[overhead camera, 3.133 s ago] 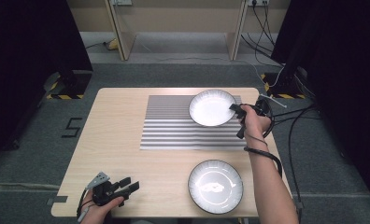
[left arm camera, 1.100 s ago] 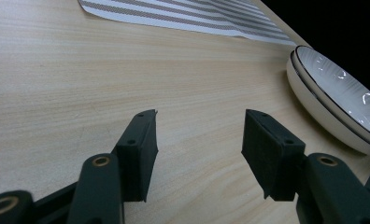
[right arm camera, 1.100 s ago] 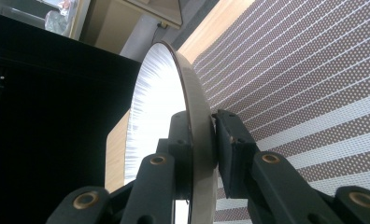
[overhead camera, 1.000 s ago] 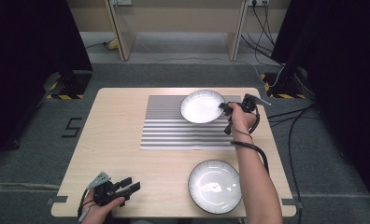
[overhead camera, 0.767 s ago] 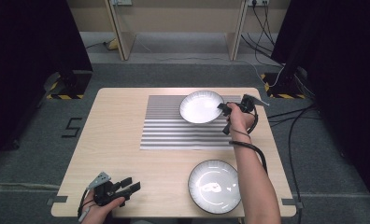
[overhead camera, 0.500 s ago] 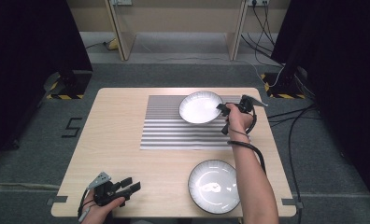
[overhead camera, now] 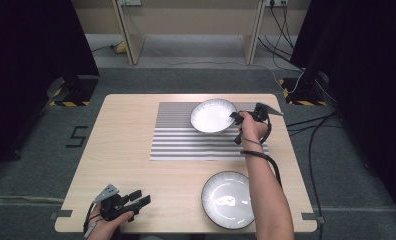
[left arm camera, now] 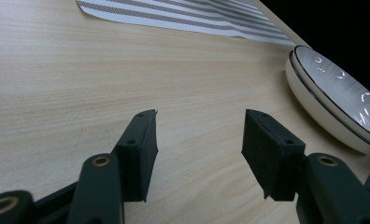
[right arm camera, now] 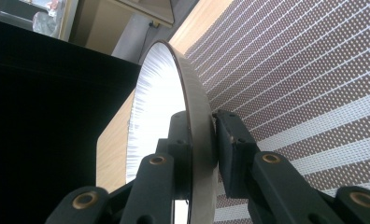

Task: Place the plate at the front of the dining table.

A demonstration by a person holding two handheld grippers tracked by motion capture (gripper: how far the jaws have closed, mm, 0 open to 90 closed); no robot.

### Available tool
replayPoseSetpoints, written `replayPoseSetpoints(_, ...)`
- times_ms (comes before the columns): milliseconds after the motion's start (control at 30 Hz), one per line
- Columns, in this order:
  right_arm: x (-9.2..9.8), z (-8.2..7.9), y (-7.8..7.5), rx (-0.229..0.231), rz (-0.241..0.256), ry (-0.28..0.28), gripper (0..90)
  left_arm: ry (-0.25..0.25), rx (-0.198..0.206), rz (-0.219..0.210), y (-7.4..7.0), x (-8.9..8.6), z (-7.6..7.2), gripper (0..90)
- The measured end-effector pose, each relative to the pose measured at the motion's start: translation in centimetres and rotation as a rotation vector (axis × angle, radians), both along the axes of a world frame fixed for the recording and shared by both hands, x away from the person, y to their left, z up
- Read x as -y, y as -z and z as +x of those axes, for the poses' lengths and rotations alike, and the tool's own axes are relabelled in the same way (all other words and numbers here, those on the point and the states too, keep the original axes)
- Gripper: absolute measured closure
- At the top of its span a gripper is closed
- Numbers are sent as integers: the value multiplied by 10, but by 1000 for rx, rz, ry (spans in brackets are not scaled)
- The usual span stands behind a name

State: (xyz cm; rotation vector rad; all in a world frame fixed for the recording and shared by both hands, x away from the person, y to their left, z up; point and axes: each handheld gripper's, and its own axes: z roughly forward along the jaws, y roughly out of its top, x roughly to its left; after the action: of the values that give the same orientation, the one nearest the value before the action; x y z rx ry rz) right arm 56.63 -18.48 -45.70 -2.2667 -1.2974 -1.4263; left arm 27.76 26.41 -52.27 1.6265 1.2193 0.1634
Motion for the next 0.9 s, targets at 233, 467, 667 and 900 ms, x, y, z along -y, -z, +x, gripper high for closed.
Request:
replayPoseSetpoints(233,-4,2,6,-10,-15,1,765,0,0,0,0,0,0,448)
replayPoseSetpoints(467,-8,4,11,-17,-41,-1,758,-1,-2,-3,0,0,0,448)
replayPoseSetpoints(667,-10,5,14,-17,-59,-5,753,1,-1,-2,0,0,0,448)
replayPoseSetpoints(900,-10,6,18,-20,-59,-4,752,2,0,-1,0,0,0,448)
